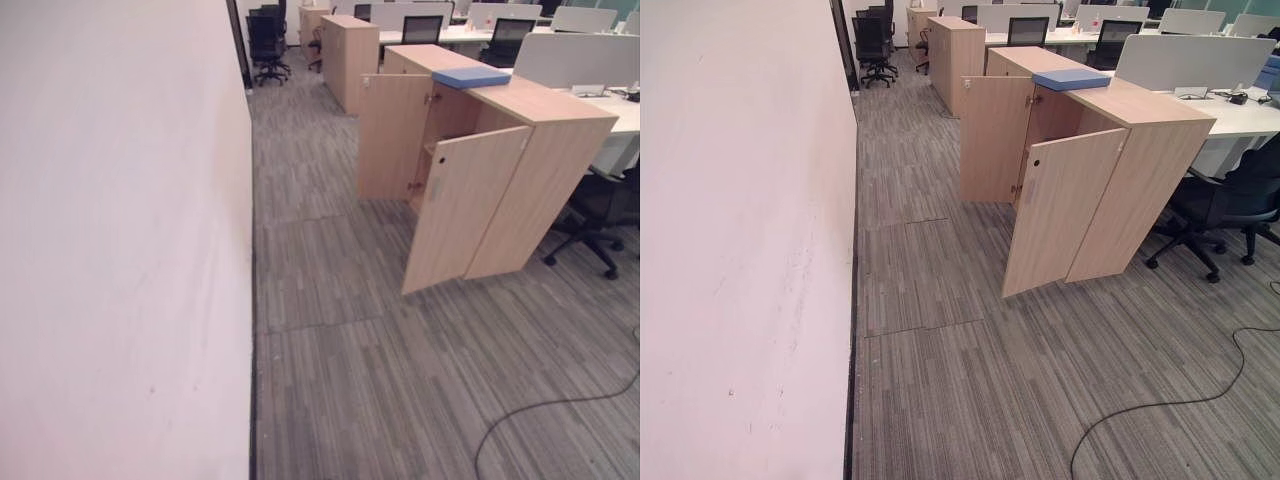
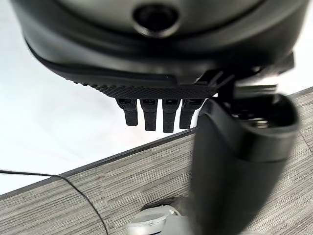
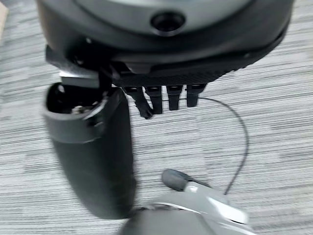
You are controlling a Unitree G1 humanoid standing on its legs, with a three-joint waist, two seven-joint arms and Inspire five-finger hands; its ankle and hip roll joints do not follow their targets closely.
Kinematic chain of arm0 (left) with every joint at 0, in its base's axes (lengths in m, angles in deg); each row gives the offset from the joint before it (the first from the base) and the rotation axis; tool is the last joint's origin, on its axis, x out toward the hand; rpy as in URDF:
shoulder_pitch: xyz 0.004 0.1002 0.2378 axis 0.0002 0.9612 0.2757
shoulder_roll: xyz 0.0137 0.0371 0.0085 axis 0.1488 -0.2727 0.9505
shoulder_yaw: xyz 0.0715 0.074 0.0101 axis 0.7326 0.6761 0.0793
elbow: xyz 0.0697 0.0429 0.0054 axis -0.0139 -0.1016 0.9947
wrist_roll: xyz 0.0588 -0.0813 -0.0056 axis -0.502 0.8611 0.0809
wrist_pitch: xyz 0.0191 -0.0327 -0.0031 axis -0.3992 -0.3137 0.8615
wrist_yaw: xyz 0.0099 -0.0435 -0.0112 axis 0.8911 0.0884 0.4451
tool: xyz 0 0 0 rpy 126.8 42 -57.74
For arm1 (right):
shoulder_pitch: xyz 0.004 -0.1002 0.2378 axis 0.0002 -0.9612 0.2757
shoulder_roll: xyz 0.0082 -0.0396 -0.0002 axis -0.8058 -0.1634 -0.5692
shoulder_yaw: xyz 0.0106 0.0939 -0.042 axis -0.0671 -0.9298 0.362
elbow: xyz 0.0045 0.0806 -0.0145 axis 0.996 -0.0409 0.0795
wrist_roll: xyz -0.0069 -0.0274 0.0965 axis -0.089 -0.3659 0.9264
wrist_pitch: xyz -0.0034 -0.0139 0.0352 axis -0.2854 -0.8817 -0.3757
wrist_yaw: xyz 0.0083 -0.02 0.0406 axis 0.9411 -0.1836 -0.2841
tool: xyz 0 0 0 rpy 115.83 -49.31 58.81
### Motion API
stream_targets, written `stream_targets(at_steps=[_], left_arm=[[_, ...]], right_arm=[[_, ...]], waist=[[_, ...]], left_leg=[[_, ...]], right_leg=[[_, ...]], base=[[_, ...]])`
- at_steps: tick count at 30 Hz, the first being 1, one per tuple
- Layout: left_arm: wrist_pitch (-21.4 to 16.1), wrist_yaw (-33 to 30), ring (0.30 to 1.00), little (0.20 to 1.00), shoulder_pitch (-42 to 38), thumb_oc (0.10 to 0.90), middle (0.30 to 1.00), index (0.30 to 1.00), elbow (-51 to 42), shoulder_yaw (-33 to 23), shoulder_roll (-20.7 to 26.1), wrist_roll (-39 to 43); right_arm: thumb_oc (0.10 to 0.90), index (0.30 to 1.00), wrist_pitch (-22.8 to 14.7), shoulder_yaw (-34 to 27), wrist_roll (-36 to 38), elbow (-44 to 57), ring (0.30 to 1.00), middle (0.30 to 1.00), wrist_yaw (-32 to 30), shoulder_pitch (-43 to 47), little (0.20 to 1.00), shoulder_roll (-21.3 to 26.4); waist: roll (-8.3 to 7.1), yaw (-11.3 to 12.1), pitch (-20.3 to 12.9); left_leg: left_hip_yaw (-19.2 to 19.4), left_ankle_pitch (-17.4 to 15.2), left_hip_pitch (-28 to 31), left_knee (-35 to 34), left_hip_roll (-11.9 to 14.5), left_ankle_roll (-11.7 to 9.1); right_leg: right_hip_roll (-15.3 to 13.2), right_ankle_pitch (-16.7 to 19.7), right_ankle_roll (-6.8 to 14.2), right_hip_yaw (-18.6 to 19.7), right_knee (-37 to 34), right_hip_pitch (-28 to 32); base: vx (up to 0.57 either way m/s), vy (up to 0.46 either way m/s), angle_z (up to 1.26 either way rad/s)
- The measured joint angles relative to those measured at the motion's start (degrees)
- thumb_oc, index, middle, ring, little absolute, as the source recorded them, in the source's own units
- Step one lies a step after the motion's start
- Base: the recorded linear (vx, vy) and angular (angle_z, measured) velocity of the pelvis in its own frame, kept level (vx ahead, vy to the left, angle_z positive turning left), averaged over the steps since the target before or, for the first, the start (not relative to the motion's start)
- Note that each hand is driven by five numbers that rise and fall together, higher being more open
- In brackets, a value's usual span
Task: Put the empty folder in the office cabinet
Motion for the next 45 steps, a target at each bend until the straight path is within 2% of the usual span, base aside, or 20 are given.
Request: stream_targets(at_steps=[3, 11, 18, 23, 26, 29, 31, 32, 33, 35, 36, 37, 40, 41, 42, 45], left_arm=[[-0.1, 1.1, 0.9, 0.9, -0.4, 0.8, 0.9, 0.9, -0.1, -1.1, -0.2, 2.2], [0.0, 2.3, 0.9, 0.9, -0.9, 0.8, 0.9, 0.9, -0.1, -1.0, -0.4, 2.0], [-0.1, 3.9, 0.9, 0.9, -0.9, 0.8, 0.9, 0.9, -0.1, -1.0, -0.3, 2.2], [-0.1, 3.9, 0.9, 0.9, -0.8, 0.8, 0.9, 0.9, -0.2, -0.8, -0.5, 2.3], [-0.2, 3.9, 0.9, 0.9, -2.0, 0.8, 0.9, 0.9, -0.1, -0.8, -0.5, 3.7], [-1.1, 3.9, 0.9, 0.9, -4.5, 0.8, 0.9, 0.9, -0.1, -0.5, 0.6, 4.4], [-1.4, 3.9, 0.9, 0.9, -5.3, 0.8, 0.9, 0.9, -0.1, -0.8, 1.0, 4.4], [-1.6, 3.9, 0.9, 0.9, -5.8, 0.8, 0.9, 0.9, -0.1, -1.1, 1.2, 4.4], [-1.4, 3.9, 0.9, 0.9, -7.1, 0.8, 0.9, 0.9, 0.1, -1.1, 1.2, 4.5], [-1.4, 4.1, 0.9, 0.9, -7.8, 0.8, 0.9, 0.9, 0.3, -1.1, 0.5, 4.9], [-1.3, 4.2, 0.9, 0.9, -7.9, 0.8, 0.9, 0.9, 0.2, -1.2, 0.1, 6.7], [-1.2, 4.1, 0.9, 0.9, -7.7, 0.8, 0.9, 0.9, 0.4, -1.3, 0.1, 6.7], [-1.2, 4.0, 0.9, 0.9, -5.9, 0.8, 0.9, 0.9, 0.5, -1.2, 0.1, 6.7], [-1.2, 4.0, 0.9, 0.9, -5.0, 0.8, 0.9, 0.9, 0.5, -1.2, -0.1, 6.7], [-1.2, 4.0, 0.9, 0.9, -4.7, 0.8, 0.9, 0.9, 0.5, -1.2, -0.3, 6.7], [-1.1, 4.0, 0.9, 0.9, -2.5, 0.8, 0.9, 0.9, 1.1, -1.8, -0.9, 6.5]], right_arm=[[0.8, 0.9, 0.1, 0.0, -0.1, 0.0, 0.9, 0.9, 0.3, 0.6, 0.9, 0.1], [0.8, 0.9, 0.3, 0.1, -0.4, -0.1, 0.9, 0.9, 0.6, 0.6, 0.9, 0.3], [0.8, 0.9, 1.0, 0.1, -0.7, -1.1, 0.9, 0.9, 1.6, 0.1, 0.9, 1.4], [0.8, 0.9, 1.4, 0.1, -0.7, -2.5, 0.9, 0.9, 1.8, 0.0, 0.9, 1.5], [0.8, 0.9, 0.3, 0.1, -0.6, -2.1, 0.9, 0.9, 1.9, -0.2, 0.9, 1.5], [0.8, 0.9, -0.4, 0.1, -0.5, -2.3, 0.9, 0.9, 2.0, 1.1, 0.9, 1.1], [0.8, 0.9, -0.4, 0.1, -0.5, -2.6, 0.9, 0.9, 2.0, 2.1, 0.9, 1.2], [0.8, 0.9, -0.4, 0.1, -0.4, -2.7, 0.9, 0.9, 1.9, 2.8, 0.9, 1.2], [0.8, 0.9, -0.7, 0.0, 0.1, -2.6, 0.9, 0.9, 1.6, 4.0, 0.9, 1.5], [0.8, 0.9, -0.7, 0.0, 0.5, -2.6, 0.9, 0.9, 1.3, 4.8, 0.9, 2.4], [0.8, 0.9, -0.7, 0.0, 0.6, -2.4, 0.9, 0.9, 1.0, 5.4, 0.9, 3.2], [0.8, 0.9, -0.7, -0.1, 0.6, -2.4, 0.9, 0.9, 0.9, 5.6, 0.9, 3.4], [0.8, 0.9, -0.7, -0.1, 0.6, -2.2, 0.9, 0.9, 0.3, 5.5, 0.9, 3.6], [0.8, 0.9, -0.8, -0.2, 0.6, -2.2, 0.9, 0.9, 0.2, 5.6, 0.9, 3.6], [0.8, 0.9, -0.8, -0.3, 0.6, -2.2, 0.9, 0.9, 0.2, 5.5, 0.9, 3.6], [0.8, 0.9, -0.9, -0.6, 0.5, -2.3, 0.9, 0.9, 0.3, 4.9, 0.9, 3.6]], waist=[[0.12, 0.1, 0.8], [-0.42, -0.1, 1.2], [0.4, -0.1, 2.2], [0.79, -0.1, 2.7], [0.78, -0.1, 4.2], [-0.05, 0.0, 7.7], [-0.74, 0.2, 9.3], [-1.23, 0.2, 10.2], [-2.41, 0.7, 12.7], [-2.23, 1.2, 14.2], [-2.12, 1.5, 15.4], [-2.05, 1.6, 15.9], [-1.64, 1.7, 16.0], [-1.19, 2.0, 15.9], [-0.64, 2.3, 16.0], [0.29, 2.9, 15.6]], left_leg=[[-0.1, 0.4, 0.8, 0.0, 0.0, 0.7], [-0.2, 0.3, 1.6, 0.0, 0.2, 0.7], [-0.3, -0.4, 1.5, -0.3, 0.3, 0.0], [-0.8, -0.7, -0.5, -0.2, 0.3, 0.5], [-0.8, -0.6, -3.0, 1.6, 0.7, -0.2], [-1.3, -2.4, -8.0, 8.6, 1.3, -1.9], [-1.6, -2.1, -10.2, 11.4, 1.8, -2.7], [-1.6, -2.1, -12.0, 14.6, 1.6, -2.8], [-1.6, -1.1, -16.9, 22.4, 1.4, -4.3], [-1.6, -1.1, -20.9, 27.7, 1.5, -4.9], [-1.3, -2.2, -22.7, 27.2, 1.5, -4.0], [-1.2, -2.5, -22.6, 24.4, 1.5, -3.7], [-1.3, -2.1, -22.3, 16.0, 1.9, -3.2], [-1.0, -1.1, -22.1, 9.6, 2.5, -3.9], [-1.1, -0.5, -21.9, 6.6, 2.8, -3.2], [-1.4, 0.1, -19.2, 5.4, 3.6, -2.1]], right_leg=[[0.0, 0.1, 0.0, -0.1, -0.3, 1.0], [0.3, -0.4, -0.2, -0.1, -0.3, 1.8], [0.3, -0.8, -0.3, -0.1, -0.3, 1.6], [0.4, -0.6, -0.7, -0.2, -0.2, -0.2], [0.6, -2.1, -1.2, -0.4, 3.3, -3.6], [0.6, -4.3, -2.7, -1.5, 8.0, -7.1], [0.9, -5.7, -3.4, -1.8, 10.4, -8.9], [0.7, -6.4, -3.8, -1.9, 11.8, -9.8], [0.0, -7.8, -4.6, -1.8, 15.7, -12.1], [-0.4, -8.7, -6.1, -2.1, 17.0, -12.4], [-0.4, -8.5, -6.9, -2.3, 16.4, -12.1], [-0.3, -8.6, -6.8, -2.3, 15.6, -11.3], [0.1, -8.2, -7.1, -2.3, 13.7, -9.6], [0.8, -7.7, -6.3, -1.6, 10.9, -7.9], [1.5, -6.9, -5.5, -1.1, 9.0, -6.4], [2.3, -7.0, -3.7, 1.0, 5.5, -1.2]], base=[[0.01, 0.003, 0.04], [0.0, 0.0, 0.0], [0.01, -0.009, 0.0], [0.02, -0.055, 0.02], [-0.02, -0.122, 0.02], [-0.02, -0.113, 0.15], [-0.02, -0.076, 0.14], [0.01, -0.04, 0.1], [0.04, -0.045, 0.08], [0.13, -0.009, 0.14], [0.18, 0.008, 0.17], [0.23, 0.039, 0.13], [0.16, 0.108, 0.0], [0.31, 0.178, -0.22], [0.25, 0.152, -0.31], [0.17, 0.138, -0.47]])
